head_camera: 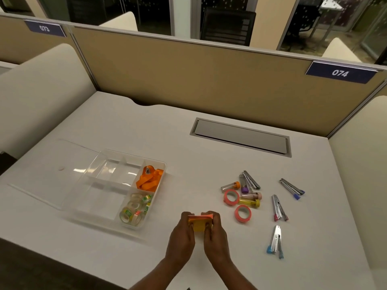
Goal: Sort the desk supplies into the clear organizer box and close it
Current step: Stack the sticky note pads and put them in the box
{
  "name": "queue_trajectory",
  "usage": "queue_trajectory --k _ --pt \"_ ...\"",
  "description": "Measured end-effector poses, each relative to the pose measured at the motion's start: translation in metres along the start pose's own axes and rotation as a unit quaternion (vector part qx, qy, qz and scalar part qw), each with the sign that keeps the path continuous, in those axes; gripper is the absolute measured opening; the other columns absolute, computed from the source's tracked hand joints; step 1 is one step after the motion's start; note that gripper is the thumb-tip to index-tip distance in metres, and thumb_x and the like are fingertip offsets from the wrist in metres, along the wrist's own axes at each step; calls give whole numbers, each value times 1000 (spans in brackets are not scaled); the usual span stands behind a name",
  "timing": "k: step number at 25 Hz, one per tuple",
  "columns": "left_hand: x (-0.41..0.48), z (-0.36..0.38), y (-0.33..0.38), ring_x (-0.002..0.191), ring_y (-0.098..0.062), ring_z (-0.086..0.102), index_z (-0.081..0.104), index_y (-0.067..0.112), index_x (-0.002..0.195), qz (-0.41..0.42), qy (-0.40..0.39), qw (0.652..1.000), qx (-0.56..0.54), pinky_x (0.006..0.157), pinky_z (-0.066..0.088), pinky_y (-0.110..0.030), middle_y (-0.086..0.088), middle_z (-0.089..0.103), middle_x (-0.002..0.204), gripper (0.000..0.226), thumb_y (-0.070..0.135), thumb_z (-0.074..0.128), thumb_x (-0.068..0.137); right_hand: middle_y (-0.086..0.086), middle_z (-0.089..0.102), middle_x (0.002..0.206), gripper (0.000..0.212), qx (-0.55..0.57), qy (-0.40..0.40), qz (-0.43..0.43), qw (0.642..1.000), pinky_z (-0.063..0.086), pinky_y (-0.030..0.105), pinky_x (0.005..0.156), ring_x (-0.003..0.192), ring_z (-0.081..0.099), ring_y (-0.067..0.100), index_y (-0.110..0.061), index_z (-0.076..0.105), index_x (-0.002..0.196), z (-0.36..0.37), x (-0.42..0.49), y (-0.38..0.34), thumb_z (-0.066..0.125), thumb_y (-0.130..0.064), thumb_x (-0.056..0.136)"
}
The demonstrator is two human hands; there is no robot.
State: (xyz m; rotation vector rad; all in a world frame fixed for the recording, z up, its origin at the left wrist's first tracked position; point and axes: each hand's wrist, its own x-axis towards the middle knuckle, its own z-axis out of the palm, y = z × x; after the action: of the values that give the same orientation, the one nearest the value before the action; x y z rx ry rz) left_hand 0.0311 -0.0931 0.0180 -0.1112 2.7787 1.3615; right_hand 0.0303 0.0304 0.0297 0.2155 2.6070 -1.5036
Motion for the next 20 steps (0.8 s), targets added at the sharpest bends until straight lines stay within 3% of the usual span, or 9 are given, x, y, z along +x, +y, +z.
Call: queue_trajectory --k 3,6,8,11,14,16,20 --pt "-4 7 -2 98 -5 65 34 37 125 -16 -9 1000 -2 79 45 -4 19 58 108 28 26 41 101 -12 57 124 42 -29 3 -4 1000 42 11 93 116 59 11 -35 39 125 1 -3 5 44 -3 99" --pt "-1 7 0 110 14 49 21 40 148 9 7 1000 19 90 37 -1 32 40 132 51 30 35 101 -22 46 141 50 -55 18 -35 998 40 17 103 127 47 -2 -37 35 144 -5 0 7 42 -12 102" --pt "-1 6 -1 104 22 44 14 46 150 42 -3 998 50 84 30 8 37 35 133 57 29 36 101 -28 37 145 55 -91 -1 -70 993 40 19 105 129 40 -8 -45 25 150 -10 0 7 38 -17 104" --pt "-4 6 -6 104 8 51 23 43 149 45 -26 994 91 78 27 11 19 53 125 57 20 42 101 -18 37 150 62 -164 -31 -104 980 45 25 105 133 43 2 -41 30 150 -13 0 12 38 -5 100" --pt "-3 10 -9 113 -3 57 43 33 142 44 -20 995 85 83 23 12 12 57 130 44 18 45 100 -14 44 147 50 -170 -23 -106 980 46 25 106 131 49 7 -34 44 142 -13 1 16 40 -7 100" --pt "0 11 -8 106 -2 59 53 29 130 49 -9 995 86 81 27 11 11 60 126 33 19 49 99 -15 51 137 37 -170 -17 -126 977 50 24 98 120 55 7 -31 52 130 -13 2 15 43 -12 99" --pt "7 8 -7 88 1 56 55 27 117 57 -2 995 85 73 37 4 10 63 113 21 21 51 97 -15 56 122 25 -172 0 -141 975 54 22 85 103 59 6 -33 53 118 -12 6 13 45 -23 96"
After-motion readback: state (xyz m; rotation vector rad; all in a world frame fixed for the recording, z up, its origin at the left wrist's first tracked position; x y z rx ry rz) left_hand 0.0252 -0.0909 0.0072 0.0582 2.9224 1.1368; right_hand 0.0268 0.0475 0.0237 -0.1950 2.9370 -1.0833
